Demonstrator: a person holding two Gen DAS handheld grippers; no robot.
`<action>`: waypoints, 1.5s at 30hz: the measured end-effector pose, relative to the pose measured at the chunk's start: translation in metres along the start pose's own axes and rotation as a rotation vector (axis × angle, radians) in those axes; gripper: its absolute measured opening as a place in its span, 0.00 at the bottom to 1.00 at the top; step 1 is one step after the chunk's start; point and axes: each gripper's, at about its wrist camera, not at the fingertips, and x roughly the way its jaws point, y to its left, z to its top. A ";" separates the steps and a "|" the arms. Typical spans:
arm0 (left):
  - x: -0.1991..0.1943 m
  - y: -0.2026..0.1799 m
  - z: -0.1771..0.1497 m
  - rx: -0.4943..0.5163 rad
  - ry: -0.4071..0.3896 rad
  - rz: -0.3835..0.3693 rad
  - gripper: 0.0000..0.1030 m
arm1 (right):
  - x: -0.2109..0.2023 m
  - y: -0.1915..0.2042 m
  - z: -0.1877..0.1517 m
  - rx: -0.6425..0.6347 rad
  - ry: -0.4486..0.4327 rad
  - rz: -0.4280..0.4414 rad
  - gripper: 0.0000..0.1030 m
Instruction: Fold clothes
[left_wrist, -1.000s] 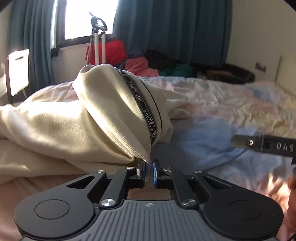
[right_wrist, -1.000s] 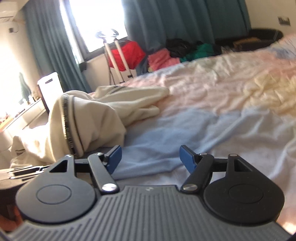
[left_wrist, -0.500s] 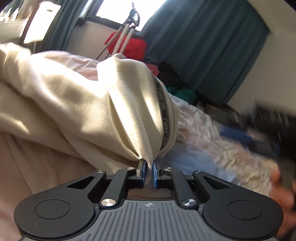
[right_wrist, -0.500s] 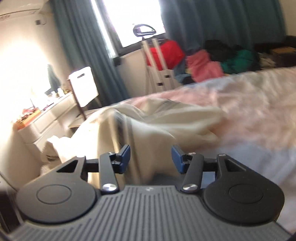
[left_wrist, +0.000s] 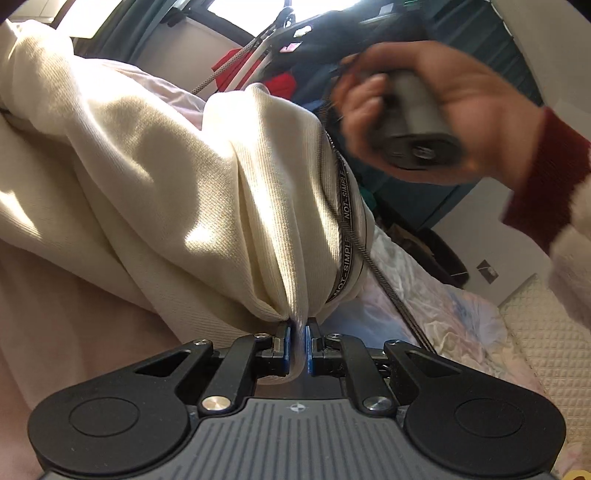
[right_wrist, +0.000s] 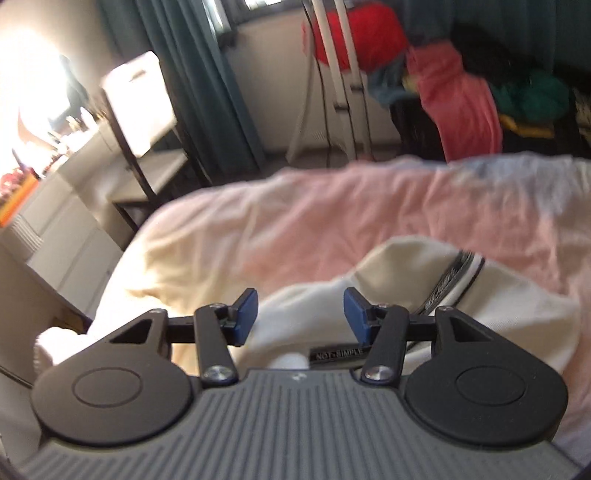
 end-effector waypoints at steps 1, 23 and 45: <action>0.001 0.001 0.001 -0.001 -0.003 -0.005 0.08 | 0.007 -0.004 -0.003 0.027 0.013 0.002 0.33; -0.004 -0.021 0.009 0.217 -0.057 0.066 0.07 | -0.253 -0.227 -0.143 0.355 -0.422 -0.228 0.03; -0.004 -0.063 -0.018 0.370 0.052 0.245 0.10 | -0.203 -0.297 -0.173 0.460 -0.358 -0.007 0.55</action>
